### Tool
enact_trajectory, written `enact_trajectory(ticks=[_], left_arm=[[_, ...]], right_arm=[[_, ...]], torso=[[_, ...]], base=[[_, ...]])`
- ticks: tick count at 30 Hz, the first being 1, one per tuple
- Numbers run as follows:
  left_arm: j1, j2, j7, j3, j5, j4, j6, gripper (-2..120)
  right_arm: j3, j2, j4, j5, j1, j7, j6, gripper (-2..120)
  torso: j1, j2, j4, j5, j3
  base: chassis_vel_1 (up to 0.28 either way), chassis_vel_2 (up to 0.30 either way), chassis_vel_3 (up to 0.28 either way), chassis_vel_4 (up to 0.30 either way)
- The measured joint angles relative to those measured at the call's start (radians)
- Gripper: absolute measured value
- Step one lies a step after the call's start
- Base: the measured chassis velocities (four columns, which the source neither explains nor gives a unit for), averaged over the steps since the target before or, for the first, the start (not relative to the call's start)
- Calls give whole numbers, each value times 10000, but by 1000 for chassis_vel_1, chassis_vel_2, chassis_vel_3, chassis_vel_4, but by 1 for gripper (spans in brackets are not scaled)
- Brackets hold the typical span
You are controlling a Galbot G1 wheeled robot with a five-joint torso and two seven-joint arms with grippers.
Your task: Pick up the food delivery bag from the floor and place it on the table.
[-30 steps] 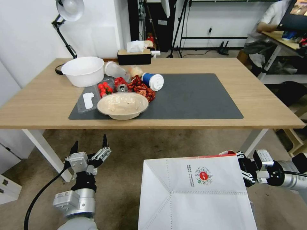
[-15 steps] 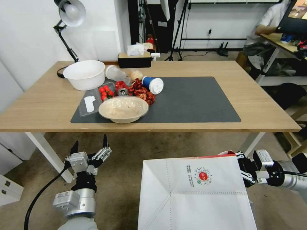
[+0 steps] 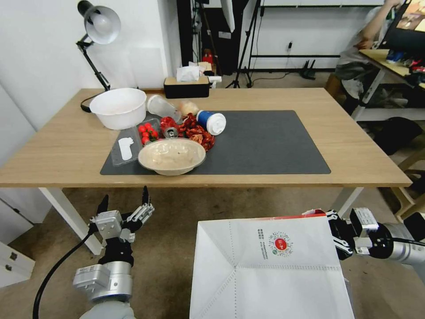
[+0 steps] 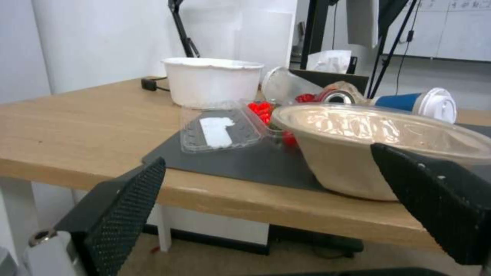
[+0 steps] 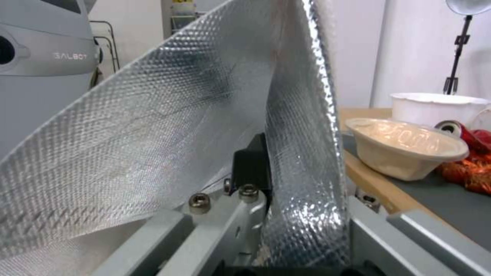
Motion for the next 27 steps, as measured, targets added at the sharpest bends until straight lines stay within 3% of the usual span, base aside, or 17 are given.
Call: enact_trajectory(ticks=[18,27], left_arm=[[9,-6,16,11,25,6,0,100],[-7,-5,23,7,26,7,-2,100]], right_arm=[[-3,14,-11,-29,14,-13,-53,0],[-8,16,-47,-43,7,-35,-51,0]], torso=[[312,723,0,0,411],[558,1295,0,0,737]], base=[[0,0,0,0],[0,0,0,0]])
